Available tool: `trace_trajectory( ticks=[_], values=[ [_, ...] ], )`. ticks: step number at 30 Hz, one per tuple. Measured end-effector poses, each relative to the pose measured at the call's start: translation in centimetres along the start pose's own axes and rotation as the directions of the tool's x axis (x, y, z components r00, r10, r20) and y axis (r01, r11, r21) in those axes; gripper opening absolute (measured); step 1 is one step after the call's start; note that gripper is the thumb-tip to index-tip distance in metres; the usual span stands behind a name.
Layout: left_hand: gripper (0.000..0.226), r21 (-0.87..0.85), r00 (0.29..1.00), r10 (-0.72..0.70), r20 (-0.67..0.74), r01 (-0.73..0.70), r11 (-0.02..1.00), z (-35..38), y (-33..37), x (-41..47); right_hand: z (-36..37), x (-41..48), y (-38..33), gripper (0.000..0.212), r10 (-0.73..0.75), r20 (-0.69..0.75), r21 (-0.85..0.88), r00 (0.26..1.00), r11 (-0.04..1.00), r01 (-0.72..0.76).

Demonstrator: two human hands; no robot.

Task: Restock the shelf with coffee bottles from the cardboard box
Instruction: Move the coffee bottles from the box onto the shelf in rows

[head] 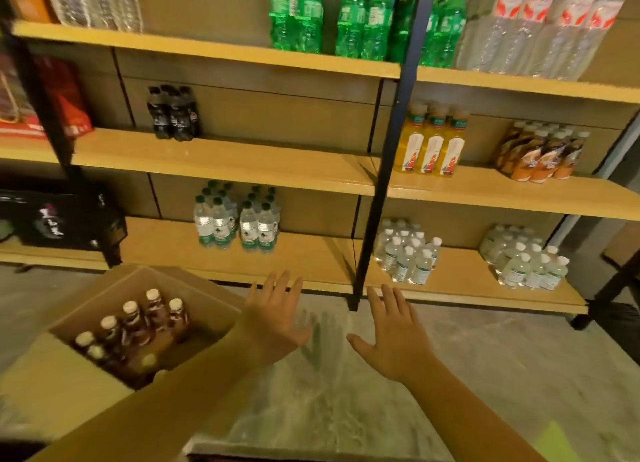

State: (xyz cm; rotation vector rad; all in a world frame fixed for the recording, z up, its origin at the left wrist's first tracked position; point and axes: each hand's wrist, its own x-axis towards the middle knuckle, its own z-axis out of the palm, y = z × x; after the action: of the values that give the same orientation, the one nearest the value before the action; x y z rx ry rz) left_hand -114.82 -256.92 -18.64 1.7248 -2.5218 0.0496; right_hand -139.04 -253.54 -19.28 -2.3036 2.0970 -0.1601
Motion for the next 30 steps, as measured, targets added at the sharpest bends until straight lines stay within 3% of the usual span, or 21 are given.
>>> trace_trajectory(
  ticks=[4, 8, 13, 23, 27, 30],
  values=[
    [0.067, 0.061, 0.997, 0.065, 0.044, -0.068, 0.996, 1.6, -11.4, -3.8, 2.6, 2.9, -10.9, 0.092, -0.039, 0.032, 0.051, 0.999, 0.998, 0.038],
    [0.09, 0.048, 0.99, -0.098, 0.099, 0.094, 0.994, 2.0, -21.2, -8.4, 6.1, 6.3, -21.7, 0.093, -0.096, 0.07, 0.076, 0.993, 0.993, 0.091],
    [0.091, 0.132, 0.956, -0.246, 0.161, 0.226, 0.965, 4.2, -29.9, -11.1, 10.1, 9.1, -32.0, 0.095, -0.108, 0.197, 0.18, 0.974, 0.981, 0.072],
    [0.091, -0.027, 0.868, -0.317, 0.382, 0.353, 0.935, 11.0, -38.9, -7.3, 19.4, 16.0, -39.1, 0.094, -0.056, 0.274, 0.278, 0.96, 0.96, -0.023],
    [0.088, -0.15, 0.753, -0.408, 0.516, 0.548, 0.823, 13.6, -41.1, -3.7, 22.8, 19.5, -40.1, 0.097, -0.012, 0.407, 0.298, 0.914, 0.947, -0.12],
    [0.083, -0.306, 0.685, -0.451, 0.573, 0.689, 0.657, 15.2, -42.1, -1.8, 25.1, 21.6, -40.6, 0.099, 0.03, 0.497, 0.313, 0.867, 0.926, -0.212]
  ],
)
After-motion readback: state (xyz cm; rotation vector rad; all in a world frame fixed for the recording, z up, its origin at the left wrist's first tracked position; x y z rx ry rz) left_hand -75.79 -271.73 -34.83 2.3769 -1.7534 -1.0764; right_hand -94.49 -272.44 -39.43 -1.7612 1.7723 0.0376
